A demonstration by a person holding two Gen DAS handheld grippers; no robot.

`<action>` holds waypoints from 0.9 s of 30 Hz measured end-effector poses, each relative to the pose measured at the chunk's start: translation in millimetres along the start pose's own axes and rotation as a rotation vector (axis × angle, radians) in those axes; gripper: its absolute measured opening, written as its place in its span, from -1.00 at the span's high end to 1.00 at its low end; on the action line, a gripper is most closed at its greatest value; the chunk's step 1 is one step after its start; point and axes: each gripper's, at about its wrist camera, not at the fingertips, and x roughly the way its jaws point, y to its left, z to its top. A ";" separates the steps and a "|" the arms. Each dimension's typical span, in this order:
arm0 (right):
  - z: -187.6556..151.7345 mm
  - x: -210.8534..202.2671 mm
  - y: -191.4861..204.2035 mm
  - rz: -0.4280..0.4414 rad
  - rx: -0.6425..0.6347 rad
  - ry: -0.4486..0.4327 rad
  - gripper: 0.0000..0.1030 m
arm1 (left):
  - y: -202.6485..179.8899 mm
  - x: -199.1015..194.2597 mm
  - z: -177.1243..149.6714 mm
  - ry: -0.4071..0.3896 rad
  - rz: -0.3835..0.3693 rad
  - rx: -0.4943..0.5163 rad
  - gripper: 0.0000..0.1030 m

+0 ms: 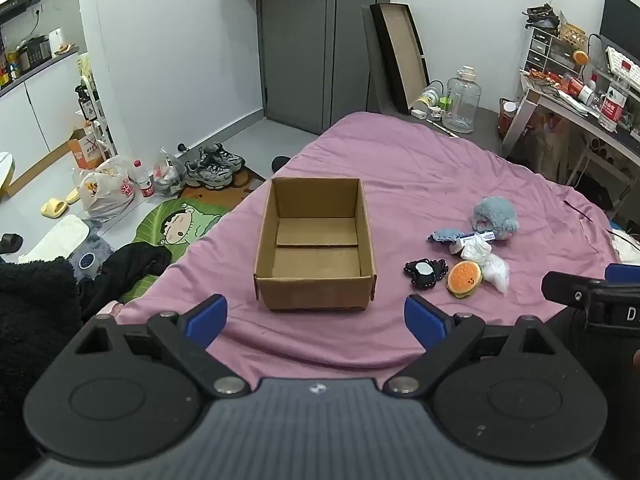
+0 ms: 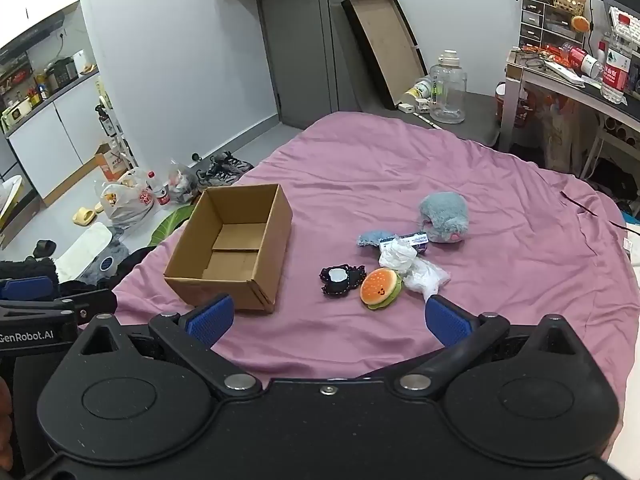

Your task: Organize soft objects

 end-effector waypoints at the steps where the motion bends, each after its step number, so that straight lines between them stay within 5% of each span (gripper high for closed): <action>1: -0.4 -0.2 -0.8 0.007 0.004 -0.001 -1.00 | -0.1 0.0 -0.1 -0.002 0.005 0.002 -0.84; 27: -3.0 -7.3 -17.6 0.006 0.032 -0.005 -1.00 | -4.8 -5.4 -0.1 -0.004 -0.009 0.000 -0.84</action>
